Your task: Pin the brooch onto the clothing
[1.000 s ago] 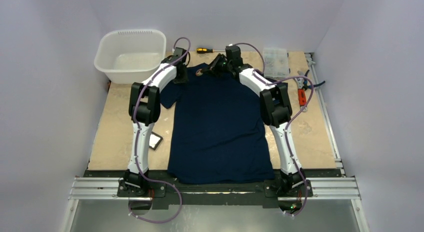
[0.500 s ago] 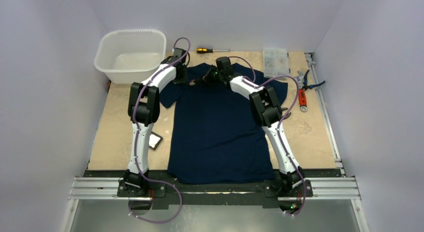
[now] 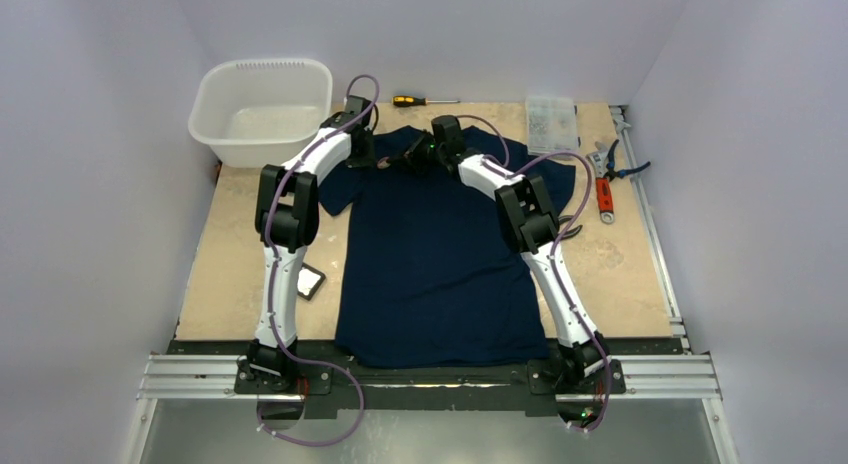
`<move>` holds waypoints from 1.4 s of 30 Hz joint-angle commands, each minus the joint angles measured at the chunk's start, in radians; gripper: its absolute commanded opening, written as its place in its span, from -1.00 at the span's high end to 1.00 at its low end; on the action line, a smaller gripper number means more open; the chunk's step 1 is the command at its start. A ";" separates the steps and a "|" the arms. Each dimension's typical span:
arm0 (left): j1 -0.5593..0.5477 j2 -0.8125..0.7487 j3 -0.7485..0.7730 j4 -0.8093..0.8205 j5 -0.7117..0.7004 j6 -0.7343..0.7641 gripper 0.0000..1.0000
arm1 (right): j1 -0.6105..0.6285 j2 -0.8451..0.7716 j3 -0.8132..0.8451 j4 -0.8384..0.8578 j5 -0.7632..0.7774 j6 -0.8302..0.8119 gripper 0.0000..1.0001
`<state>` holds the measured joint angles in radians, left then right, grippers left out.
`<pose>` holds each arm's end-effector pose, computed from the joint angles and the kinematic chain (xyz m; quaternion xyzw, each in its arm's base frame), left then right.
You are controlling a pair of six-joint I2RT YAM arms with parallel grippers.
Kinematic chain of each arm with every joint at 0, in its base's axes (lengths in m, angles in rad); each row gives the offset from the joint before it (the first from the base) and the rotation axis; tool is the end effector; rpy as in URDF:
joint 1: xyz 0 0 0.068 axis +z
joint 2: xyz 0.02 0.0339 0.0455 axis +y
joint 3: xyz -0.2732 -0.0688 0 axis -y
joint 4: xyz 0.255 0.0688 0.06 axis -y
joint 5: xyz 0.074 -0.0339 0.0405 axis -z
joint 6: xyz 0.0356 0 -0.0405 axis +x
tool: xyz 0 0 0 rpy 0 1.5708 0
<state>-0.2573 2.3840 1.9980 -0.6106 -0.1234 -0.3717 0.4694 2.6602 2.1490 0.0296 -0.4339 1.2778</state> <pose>0.5201 -0.1323 0.1690 -0.0722 0.9547 -0.0312 0.2871 0.5356 0.2884 0.1183 0.2260 0.8118 0.5061 0.1837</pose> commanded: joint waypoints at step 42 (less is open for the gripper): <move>0.000 -0.048 -0.041 -0.026 0.020 0.000 1.00 | -0.046 -0.049 -0.086 -0.052 0.011 -0.148 1.00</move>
<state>-0.2573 2.3726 1.9812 -0.6075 -0.1066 -0.3740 0.4370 2.6637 2.0834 0.0803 -0.4706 1.2114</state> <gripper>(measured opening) 0.012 0.066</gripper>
